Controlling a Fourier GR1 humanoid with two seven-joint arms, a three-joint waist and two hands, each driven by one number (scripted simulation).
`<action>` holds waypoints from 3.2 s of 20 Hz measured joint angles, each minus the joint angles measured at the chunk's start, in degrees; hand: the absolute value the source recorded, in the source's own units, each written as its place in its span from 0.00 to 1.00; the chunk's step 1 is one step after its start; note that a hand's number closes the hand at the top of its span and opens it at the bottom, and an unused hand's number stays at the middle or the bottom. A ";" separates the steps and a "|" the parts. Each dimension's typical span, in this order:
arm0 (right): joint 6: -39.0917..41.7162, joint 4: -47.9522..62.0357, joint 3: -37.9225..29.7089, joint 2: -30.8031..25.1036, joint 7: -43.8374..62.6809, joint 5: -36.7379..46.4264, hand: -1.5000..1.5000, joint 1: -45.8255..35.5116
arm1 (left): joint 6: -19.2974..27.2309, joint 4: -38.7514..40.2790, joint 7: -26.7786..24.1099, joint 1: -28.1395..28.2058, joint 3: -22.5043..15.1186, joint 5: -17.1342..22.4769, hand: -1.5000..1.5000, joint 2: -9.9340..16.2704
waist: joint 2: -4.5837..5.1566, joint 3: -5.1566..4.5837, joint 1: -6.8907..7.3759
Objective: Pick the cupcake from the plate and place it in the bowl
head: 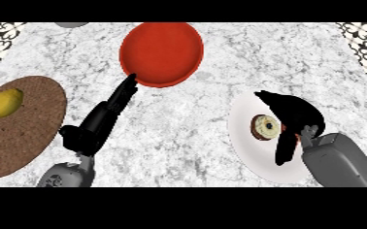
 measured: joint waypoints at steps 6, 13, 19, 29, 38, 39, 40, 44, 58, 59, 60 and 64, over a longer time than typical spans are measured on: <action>-0.18 5.48 -1.92 3.30 -4.78 5.35 0.00 -0.14 | -1.52 2.07 -1.26 -0.40 1.28 -1.35 0.50 -1.44 | 0.02 0.01 0.03; -3.32 8.93 -3.33 5.99 -11.95 9.91 1.00 0.75 | -2.76 -0.81 0.48 0.84 1.95 -2.18 0.50 -2.01 | -0.01 0.00 0.08; -6.57 11.74 -4.91 6.91 -18.06 14.09 1.00 -1.12 | -2.73 0.07 -0.18 0.56 2.25 -3.67 0.50 -3.46 | 0.01 0.00 0.06; -15.25 19.01 5.11 24.03 2.63 16.82 1.00 -16.41 | -5.10 1.45 0.11 -2.53 -0.88 -4.10 0.50 -5.18 | 1.25 -0.10 7.63; -24.78 28.28 11.72 26.14 18.95 17.13 1.00 -34.51 | -6.27 2.90 0.76 -5.46 -2.84 -4.45 0.50 -6.49 | 1.46 -0.23 10.98; -26.01 28.90 12.08 26.16 19.86 17.48 1.00 -36.57 | -6.22 3.07 0.90 -5.69 -2.95 -4.50 0.50 -6.70 | 1.45 -0.24 11.07; -27.56 29.20 12.53 26.17 20.65 17.98 1.00 -38.47 | -6.05 3.39 1.07 -6.03 -2.90 -4.54 0.50 -6.92 | 1.41 -0.23 10.92; -33.87 30.29 13.10 26.02 23.06 19.74 1.00 -45.08 | -5.73 3.08 0.62 -6.62 -1.99 -4.33 0.50 -6.82 | 1.27 -0.23 10.63; -49.40 44.08 12.50 26.01 25.08 21.60 1.00 -56.14 | -5.40 3.58 1.64 -6.64 -0.21 -4.10 0.50 -6.04 | 1.32 -0.24 7.79; -50.15 45.87 12.72 26.01 24.88 22.39 1.00 -56.46 | -5.35 3.93 1.14 -6.50 0.00 -4.23 0.50 -5.90 | 1.41 -0.25 7.53; -50.71 47.59 12.87 26.01 24.81 23.07 1.00 -57.11 | -5.26 4.01 1.13 -6.50 0.17 -4.25 0.50 -5.86 | 1.42 -0.24 7.26; -53.02 53.55 13.67 26.02 24.43 25.16 1.00 -58.65 | -4.83 3.50 0.72 -5.31 0.17 -4.59 0.50 -5.89 | 1.36 -0.21 6.55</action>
